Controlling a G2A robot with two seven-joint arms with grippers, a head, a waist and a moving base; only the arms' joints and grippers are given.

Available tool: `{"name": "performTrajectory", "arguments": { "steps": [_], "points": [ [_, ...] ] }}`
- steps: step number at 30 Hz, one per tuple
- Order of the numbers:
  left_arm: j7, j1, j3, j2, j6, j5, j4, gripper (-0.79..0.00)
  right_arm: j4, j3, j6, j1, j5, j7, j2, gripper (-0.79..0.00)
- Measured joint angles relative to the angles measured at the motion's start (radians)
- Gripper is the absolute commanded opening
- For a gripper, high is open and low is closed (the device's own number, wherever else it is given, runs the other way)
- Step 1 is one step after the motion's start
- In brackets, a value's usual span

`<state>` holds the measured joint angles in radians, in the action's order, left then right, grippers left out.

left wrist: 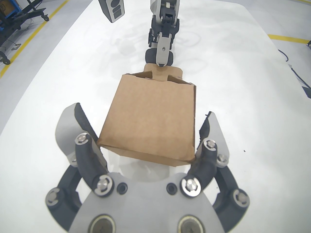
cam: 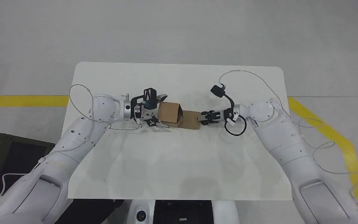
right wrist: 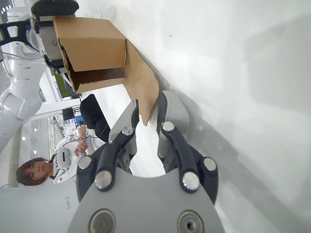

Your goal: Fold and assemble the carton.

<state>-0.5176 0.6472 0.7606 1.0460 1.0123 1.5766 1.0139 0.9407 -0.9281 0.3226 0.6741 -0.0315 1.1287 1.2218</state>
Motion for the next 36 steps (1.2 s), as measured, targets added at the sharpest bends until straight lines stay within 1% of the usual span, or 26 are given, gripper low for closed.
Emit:
{"name": "performTrajectory", "arguments": {
  "steps": [4, 10, 18, 22, 31, 36],
  "points": [
    [0.0, 0.001, 0.002, 0.0, 0.0, 0.001, 0.001, 0.0, -0.024, 0.015, 0.021, -0.011, 0.021, -0.006, 0.009, -0.616],
    [-0.002, 0.003, 0.005, 0.0, 0.0, 0.005, 0.004, 0.0, -0.023, 0.035, 0.05, -0.019, 0.063, -0.003, 0.023, -0.619],
    [0.0, 0.006, 0.008, 0.0, 0.0, 0.008, 0.006, 0.0, 0.001, 0.062, 0.054, -0.04, 0.078, -0.002, 0.037, -0.61],
    [0.0, 0.007, 0.009, 0.001, 0.0, 0.011, 0.008, 0.0, 0.007, 0.077, 0.065, -0.052, 0.089, -0.01, 0.047, -0.588],
    [0.0, 0.009, 0.009, 0.002, 0.0, 0.018, 0.01, 0.0, -0.026, 0.113, 0.077, -0.085, 0.1, -0.012, 0.069, -0.585],
    [0.001, 0.01, 0.009, 0.002, 0.0, 0.02, 0.009, 0.0, -0.042, 0.118, 0.092, -0.099, 0.104, -0.018, 0.075, -0.529]
  ]
}}
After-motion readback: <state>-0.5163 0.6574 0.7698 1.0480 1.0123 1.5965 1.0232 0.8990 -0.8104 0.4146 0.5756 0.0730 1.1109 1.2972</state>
